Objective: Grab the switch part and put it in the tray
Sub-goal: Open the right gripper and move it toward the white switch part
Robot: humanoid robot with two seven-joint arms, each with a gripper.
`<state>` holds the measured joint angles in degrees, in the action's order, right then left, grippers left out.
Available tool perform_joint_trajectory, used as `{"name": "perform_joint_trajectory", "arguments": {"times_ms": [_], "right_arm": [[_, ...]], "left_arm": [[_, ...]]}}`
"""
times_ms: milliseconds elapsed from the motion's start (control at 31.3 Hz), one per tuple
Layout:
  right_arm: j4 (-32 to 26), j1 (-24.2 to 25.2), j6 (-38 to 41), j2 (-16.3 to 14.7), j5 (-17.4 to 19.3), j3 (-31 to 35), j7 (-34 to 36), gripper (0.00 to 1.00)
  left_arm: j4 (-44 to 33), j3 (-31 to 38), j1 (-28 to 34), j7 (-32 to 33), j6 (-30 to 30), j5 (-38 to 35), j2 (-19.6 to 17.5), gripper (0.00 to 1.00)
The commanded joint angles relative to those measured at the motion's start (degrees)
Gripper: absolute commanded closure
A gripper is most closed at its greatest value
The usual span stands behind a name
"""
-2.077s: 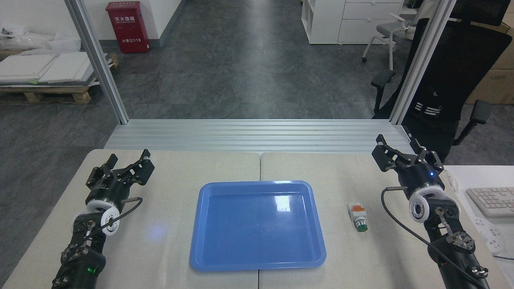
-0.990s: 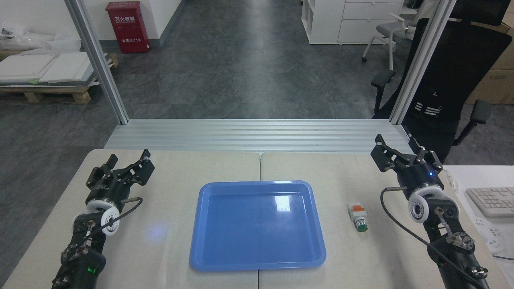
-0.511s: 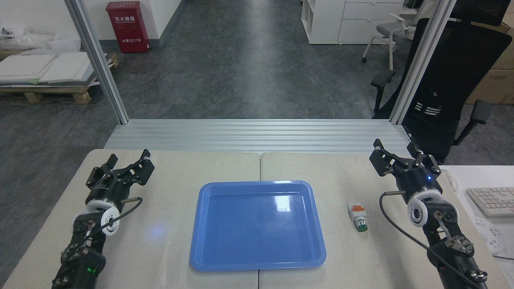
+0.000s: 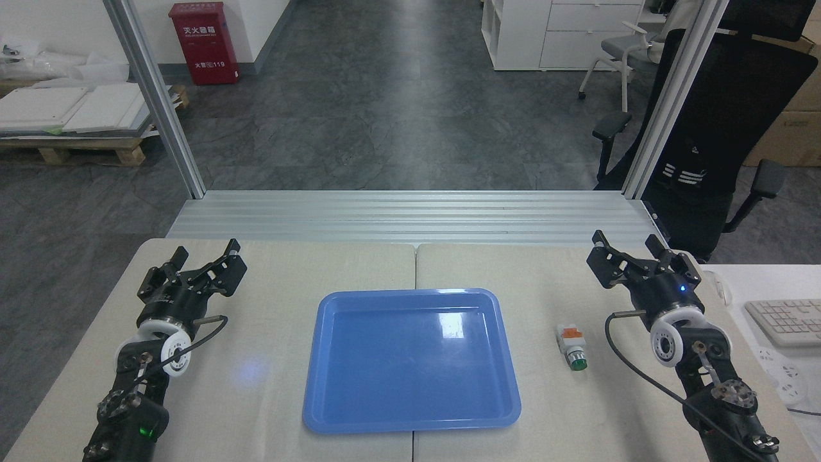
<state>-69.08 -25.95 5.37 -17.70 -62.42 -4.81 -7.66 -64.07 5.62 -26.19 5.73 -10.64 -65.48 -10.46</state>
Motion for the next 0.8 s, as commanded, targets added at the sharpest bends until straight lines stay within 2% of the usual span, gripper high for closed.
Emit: {"name": "perform_joint_trajectory", "arguments": {"times_ms": [0,767], "right_arm": [[0.00,-0.16,1.22,-0.14,0.02,0.16,-0.07,0.01],[0.00,-0.16,0.78,-0.32,-0.16,0.16,-0.07,0.01]], "left_arm": [[0.00,0.00,0.00,-0.02,0.01,0.00,0.00,0.00],[0.00,0.00,0.00,-0.02,0.01,0.00,0.00,0.00]]}}
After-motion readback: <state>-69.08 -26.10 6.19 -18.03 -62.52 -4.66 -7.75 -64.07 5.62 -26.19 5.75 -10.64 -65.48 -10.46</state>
